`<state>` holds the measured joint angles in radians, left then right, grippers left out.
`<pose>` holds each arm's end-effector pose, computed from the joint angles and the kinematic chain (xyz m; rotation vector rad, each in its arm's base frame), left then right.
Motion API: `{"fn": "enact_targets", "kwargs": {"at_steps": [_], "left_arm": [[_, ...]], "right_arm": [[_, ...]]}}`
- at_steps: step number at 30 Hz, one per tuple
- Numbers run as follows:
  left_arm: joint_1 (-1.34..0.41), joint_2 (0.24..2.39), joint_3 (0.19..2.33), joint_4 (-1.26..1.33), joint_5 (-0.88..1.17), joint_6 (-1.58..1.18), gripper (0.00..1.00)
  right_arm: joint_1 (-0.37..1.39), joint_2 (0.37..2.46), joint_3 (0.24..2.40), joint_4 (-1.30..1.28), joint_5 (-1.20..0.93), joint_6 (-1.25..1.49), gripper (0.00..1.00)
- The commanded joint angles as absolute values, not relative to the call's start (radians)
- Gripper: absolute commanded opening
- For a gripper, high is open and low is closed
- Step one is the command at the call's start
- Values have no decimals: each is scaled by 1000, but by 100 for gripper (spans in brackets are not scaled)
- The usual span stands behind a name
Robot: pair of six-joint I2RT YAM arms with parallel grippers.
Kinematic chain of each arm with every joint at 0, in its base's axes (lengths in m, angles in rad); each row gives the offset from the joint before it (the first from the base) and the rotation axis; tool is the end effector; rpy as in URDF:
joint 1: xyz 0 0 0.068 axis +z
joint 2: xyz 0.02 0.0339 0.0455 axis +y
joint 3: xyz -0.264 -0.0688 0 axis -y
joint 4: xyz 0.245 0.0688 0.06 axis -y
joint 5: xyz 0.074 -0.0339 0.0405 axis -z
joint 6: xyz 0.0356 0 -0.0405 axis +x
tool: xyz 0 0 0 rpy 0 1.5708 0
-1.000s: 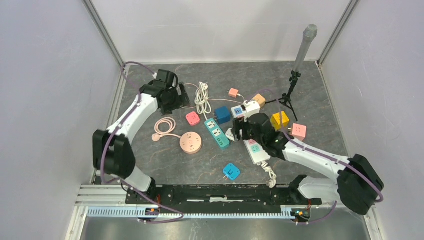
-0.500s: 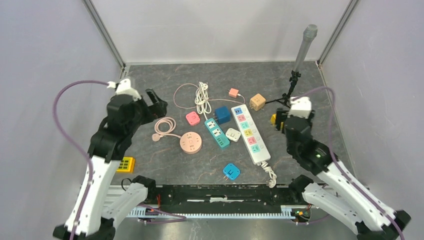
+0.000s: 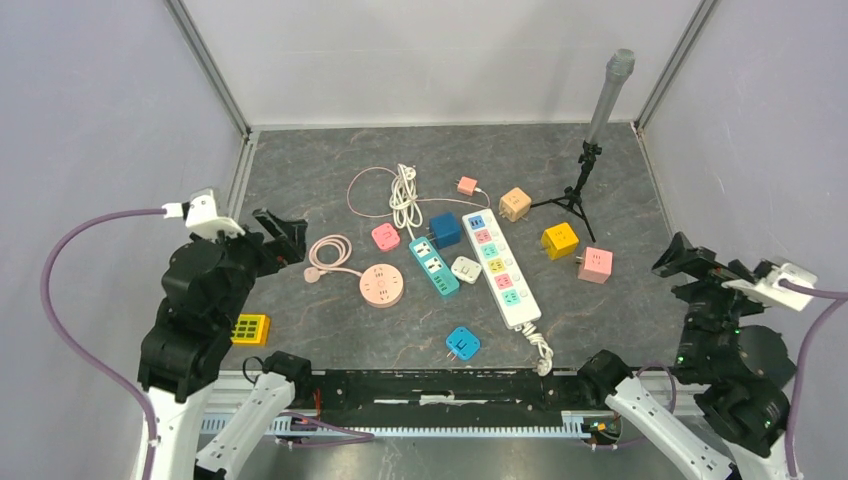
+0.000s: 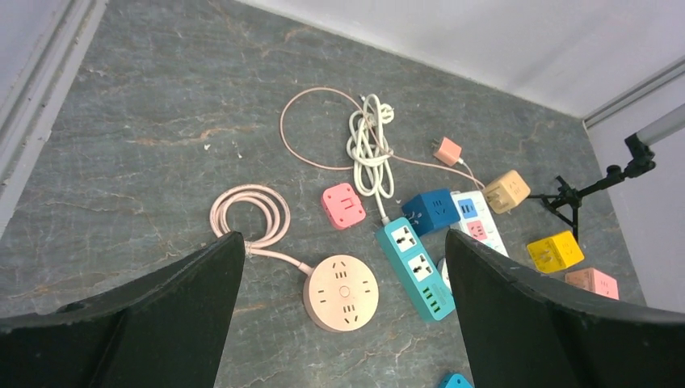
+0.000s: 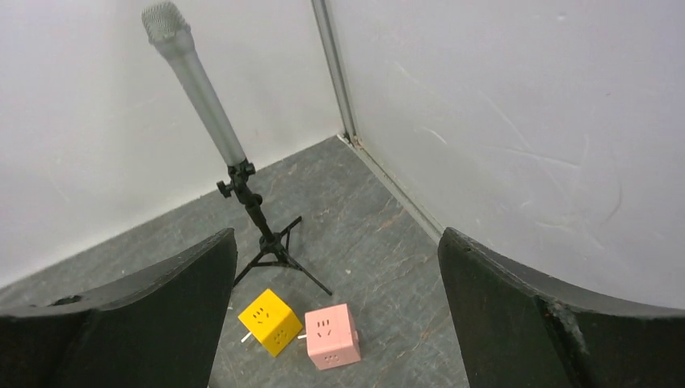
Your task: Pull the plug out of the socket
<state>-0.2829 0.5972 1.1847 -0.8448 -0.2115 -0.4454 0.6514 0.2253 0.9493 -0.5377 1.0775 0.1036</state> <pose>0.0766 -0.0145 0.4200 -0.2974 1.8098 -0.3206 0.0156 -0.0275 0.3965 0.5100 1.3940 -0.1338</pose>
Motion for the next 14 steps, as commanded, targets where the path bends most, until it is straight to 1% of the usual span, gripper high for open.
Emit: {"fn": "enact_targets", "kwargs": {"at_steps": [1,7,14], "left_arm": [[-284,538,1213,-860,-259,-402,100],[-284,484,1224,-872,-267,-416,100],[-284,480,1257,-906,-262,-406,100]], "right_arm": [[650,204,1019,-558,1086,59,98],[650,175,1055,-582,1058,88,98],[650,162,1068,-573,1067,69,98]]}}
